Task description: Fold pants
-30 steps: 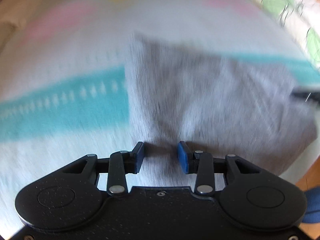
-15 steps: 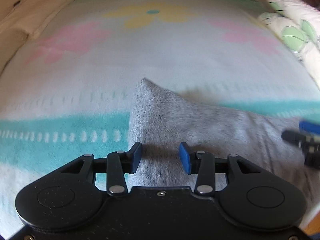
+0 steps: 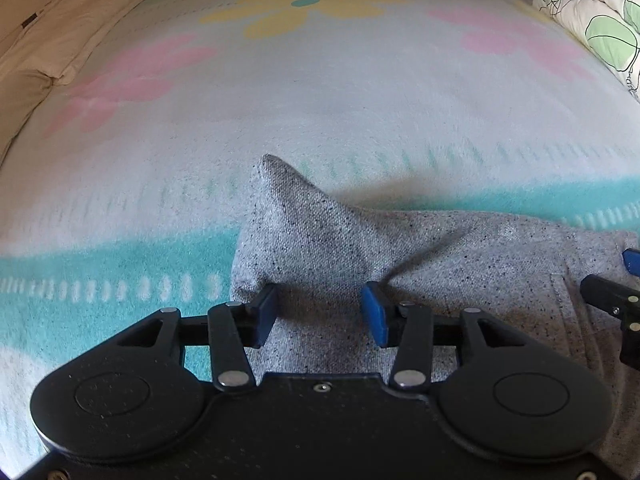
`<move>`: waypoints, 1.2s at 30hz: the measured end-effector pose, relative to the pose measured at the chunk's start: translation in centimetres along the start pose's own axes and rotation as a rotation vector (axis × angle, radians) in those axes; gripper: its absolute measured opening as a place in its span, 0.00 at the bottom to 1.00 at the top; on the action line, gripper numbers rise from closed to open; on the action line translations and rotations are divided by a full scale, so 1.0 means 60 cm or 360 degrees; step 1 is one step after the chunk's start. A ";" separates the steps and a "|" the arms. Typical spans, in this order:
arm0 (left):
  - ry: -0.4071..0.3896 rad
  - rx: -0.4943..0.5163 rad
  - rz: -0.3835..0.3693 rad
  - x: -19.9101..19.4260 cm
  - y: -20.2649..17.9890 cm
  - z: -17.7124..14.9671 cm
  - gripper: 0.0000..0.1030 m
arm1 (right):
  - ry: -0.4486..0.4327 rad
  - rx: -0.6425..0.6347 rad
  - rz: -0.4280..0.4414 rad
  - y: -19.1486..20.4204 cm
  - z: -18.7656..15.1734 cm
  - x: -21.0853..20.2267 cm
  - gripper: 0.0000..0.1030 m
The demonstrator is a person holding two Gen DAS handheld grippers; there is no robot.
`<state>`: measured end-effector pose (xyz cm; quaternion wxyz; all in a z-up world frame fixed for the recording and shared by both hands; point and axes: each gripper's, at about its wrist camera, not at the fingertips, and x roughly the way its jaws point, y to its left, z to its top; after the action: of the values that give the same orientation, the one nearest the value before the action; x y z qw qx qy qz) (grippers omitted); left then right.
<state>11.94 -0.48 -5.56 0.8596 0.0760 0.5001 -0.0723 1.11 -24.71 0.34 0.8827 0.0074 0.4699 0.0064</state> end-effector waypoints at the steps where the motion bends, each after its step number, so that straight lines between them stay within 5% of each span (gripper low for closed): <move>1: 0.0002 -0.0002 -0.0002 0.001 0.000 0.000 0.52 | -0.0001 0.0012 0.0010 -0.003 -0.001 -0.001 0.53; 12: -0.0001 -0.0090 -0.0095 -0.030 0.028 0.008 0.52 | 0.0034 -0.0045 0.0017 0.001 -0.005 -0.042 0.55; 19: -0.0034 0.0060 -0.0113 -0.093 0.025 -0.076 0.57 | 0.0095 -0.0152 -0.0025 0.010 -0.062 -0.079 0.56; 24: -0.0034 0.0112 -0.0128 -0.109 0.036 -0.130 0.64 | 0.0188 0.0123 0.0079 -0.034 -0.072 -0.087 0.66; 29: -0.0047 0.0072 -0.0155 -0.109 0.062 -0.117 0.70 | 0.0222 0.0334 0.0160 -0.063 -0.064 -0.051 0.74; 36: 0.0009 -0.0068 -0.0179 -0.057 0.102 -0.075 0.78 | 0.0187 0.0305 0.0235 -0.063 -0.066 -0.021 0.86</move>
<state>7.67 6.58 -4.45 0.8542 0.0295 0.5074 -0.1097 -2.87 -28.46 -0.91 0.8460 0.1259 0.5174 0.0266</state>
